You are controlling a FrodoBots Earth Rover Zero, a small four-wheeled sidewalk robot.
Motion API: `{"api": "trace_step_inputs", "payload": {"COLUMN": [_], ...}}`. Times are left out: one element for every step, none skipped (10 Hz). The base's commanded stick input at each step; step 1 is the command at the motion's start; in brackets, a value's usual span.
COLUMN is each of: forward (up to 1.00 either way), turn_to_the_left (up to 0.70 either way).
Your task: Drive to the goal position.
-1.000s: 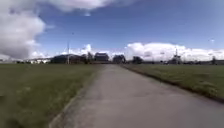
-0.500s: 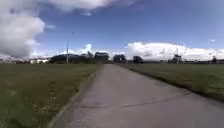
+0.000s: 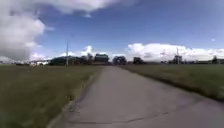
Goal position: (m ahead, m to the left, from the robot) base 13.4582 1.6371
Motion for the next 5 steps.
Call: {"api": "trace_step_inputs", "payload": {"forward": [0.7,0.7,0.7,0.7,0.7], "turn_to_the_left": [0.0,0.0,0.0,0.0,0.0]}}
